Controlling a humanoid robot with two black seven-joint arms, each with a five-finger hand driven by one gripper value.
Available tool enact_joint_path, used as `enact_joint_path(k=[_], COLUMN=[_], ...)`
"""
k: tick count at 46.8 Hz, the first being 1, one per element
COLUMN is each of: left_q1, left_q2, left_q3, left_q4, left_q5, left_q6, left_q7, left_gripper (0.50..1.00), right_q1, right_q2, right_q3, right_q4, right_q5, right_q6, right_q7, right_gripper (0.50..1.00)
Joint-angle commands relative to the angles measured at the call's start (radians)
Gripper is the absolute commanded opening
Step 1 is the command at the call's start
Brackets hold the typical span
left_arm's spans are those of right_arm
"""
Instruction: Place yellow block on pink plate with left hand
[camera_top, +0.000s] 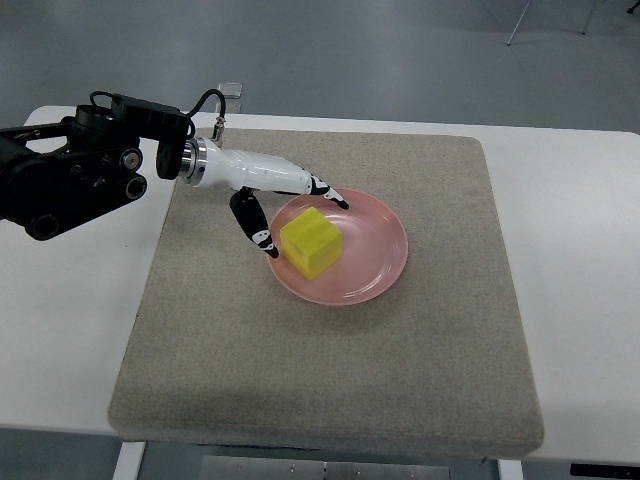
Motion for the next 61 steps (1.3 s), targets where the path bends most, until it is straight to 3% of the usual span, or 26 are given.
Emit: enact_joint_path(k=[1, 25, 39, 47, 54, 61], left_q1=[-0.002, -0.004, 0.010, 0.045, 0.071, 0.085], left_q2=[0.010, 0.047, 0.033, -0.054, -0.151, -0.192], left_q3=[-0.016, -0.041, -0.033, -0.031, -0.030, -0.035], left_q4=[0.004, 0.263, 0.435, 0.579, 0.727, 0.779], left_q5=[-0.002, -0.044, -0.209, -0.404, -0.614, -0.803], left_q6=[-0.001, 0.003, 0.109, 0.192, 0.201, 0.201], left_q7=[0.000, -0.001, -0.001, 0.005, 0.020, 0.069], left_gripper=[0.984, 0.979, 0.979, 0.981, 0.979, 0.979], right_q1=[0.000, 0.000, 0.000, 0.000, 0.000, 0.000], right_q2=[0.000, 0.000, 0.000, 0.000, 0.000, 0.000], right_q3=[0.000, 0.000, 0.000, 0.000, 0.000, 0.000], right_q4=[0.000, 0.000, 0.000, 0.000, 0.000, 0.000], right_q5=[0.000, 0.000, 0.000, 0.000, 0.000, 0.000], right_q6=[0.000, 0.000, 0.000, 0.000, 0.000, 0.000], right_q7=[0.000, 0.000, 0.000, 0.000, 0.000, 0.000], right_gripper=[0.924, 0.924, 0.924, 0.924, 0.924, 0.924])
